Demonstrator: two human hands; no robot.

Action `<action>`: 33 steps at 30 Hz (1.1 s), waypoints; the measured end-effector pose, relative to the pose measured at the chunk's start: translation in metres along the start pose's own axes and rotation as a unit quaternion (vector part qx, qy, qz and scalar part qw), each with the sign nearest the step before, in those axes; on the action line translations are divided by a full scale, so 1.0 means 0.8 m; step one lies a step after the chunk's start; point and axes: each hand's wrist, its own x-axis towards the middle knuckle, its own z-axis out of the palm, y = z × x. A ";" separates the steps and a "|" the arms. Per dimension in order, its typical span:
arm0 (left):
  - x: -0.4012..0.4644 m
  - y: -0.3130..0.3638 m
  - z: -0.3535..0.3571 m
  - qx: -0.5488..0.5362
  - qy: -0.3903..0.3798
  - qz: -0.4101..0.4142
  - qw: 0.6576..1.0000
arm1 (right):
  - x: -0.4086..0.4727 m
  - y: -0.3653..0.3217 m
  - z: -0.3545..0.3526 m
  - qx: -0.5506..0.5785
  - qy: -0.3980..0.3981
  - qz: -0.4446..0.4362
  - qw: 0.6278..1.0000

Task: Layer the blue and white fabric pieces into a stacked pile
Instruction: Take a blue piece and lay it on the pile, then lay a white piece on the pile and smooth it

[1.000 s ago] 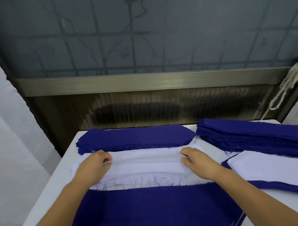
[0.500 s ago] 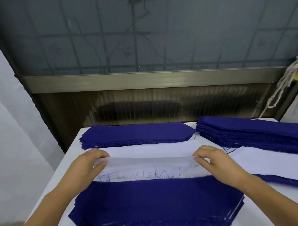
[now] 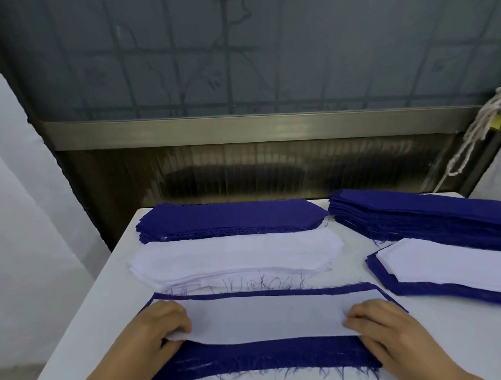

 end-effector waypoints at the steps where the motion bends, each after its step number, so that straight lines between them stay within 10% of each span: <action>1: -0.002 -0.002 0.001 -0.002 -0.011 -0.009 1.000 | 0.001 -0.001 -0.001 0.000 -0.005 -0.003 1.000; 29: 0.030 -0.037 0.002 -0.001 -0.139 -0.131 0.982 | 0.052 0.022 -0.021 0.045 -0.219 0.161 0.961; 33: 0.088 -0.016 0.027 0.063 -0.072 -0.109 0.989 | 0.102 0.021 0.003 0.070 -0.155 0.160 0.972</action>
